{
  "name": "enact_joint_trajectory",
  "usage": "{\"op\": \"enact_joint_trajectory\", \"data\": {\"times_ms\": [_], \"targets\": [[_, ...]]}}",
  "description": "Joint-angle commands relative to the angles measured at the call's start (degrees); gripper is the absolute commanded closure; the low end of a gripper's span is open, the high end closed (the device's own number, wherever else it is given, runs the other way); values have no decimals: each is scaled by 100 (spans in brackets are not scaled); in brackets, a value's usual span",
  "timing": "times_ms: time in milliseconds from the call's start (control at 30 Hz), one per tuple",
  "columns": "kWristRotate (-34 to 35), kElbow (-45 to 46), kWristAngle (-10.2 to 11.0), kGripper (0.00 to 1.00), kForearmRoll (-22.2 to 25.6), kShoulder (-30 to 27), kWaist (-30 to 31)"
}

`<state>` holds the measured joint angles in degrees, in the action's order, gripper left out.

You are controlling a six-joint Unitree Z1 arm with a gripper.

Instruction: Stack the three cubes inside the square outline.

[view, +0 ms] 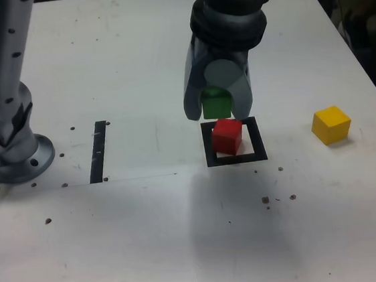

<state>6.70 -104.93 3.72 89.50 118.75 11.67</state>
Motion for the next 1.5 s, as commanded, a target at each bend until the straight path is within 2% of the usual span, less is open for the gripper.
{"op": "enact_joint_trajectory", "data": {"times_ms": [0,333,933,1467], "targets": [[9,-10,-7,91,22,28,9],[-2,-75,23,90,-59,86,9],[-141,-541,192,90,-443,660,17],[-271,-875,182,90,-571,1188,105]]}}
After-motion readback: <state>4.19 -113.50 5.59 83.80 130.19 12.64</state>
